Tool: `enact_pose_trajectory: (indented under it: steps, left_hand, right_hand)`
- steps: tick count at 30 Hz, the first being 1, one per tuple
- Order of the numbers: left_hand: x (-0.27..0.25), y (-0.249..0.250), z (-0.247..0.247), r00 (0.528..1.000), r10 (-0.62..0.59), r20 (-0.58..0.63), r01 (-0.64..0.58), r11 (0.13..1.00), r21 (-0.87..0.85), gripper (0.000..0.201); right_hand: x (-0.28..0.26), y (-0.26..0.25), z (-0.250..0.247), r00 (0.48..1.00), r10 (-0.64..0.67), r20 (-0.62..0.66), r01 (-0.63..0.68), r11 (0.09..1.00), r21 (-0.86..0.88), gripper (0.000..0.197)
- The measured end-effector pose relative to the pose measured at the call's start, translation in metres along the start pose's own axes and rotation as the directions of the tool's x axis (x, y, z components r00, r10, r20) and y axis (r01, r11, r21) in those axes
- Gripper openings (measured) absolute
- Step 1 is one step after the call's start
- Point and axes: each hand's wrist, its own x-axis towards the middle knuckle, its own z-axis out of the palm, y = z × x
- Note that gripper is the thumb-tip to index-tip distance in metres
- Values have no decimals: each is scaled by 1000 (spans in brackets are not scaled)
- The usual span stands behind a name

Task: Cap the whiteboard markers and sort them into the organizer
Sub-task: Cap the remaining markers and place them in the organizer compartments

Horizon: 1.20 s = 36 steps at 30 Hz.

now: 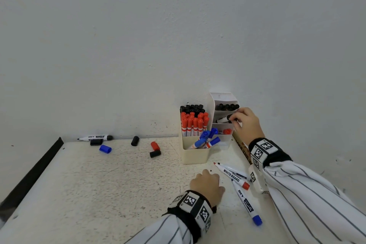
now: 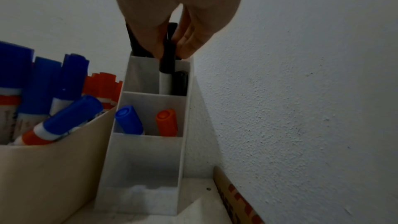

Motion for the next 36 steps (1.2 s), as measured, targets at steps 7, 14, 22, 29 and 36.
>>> enact_pose_trajectory:
  steps: [7, 14, 22, 29, 36]
  left_hand:
    - [1, -16, -2, 989, -140, 41, 146, 948, -283, 33]
    - [-2, -43, -7, 967, -230, 108, 242, 704, -668, 45]
    - [-19, -72, -16, 941, -313, 126, 285, 540, -792, 19]
    - [-25, -97, -14, 925, -374, 74, 282, 541, -793, 20]
    - [-32, -123, -18, 900, -437, 1, 243, 498, -833, 18]
  right_hand:
    - [0, -1, 11, 980, 184, 76, -177, 980, -85, 18]
    - [-2, -10, 15, 989, 145, 38, -142, 987, -73, 19]
    - [3, -13, 22, 984, 174, 43, -172, 984, -51, 26]
    - [-7, -20, 17, 982, 187, 33, -180, 971, -158, 27]
    - [-17, -28, 16, 974, 188, 125, -167, 973, -160, 38]
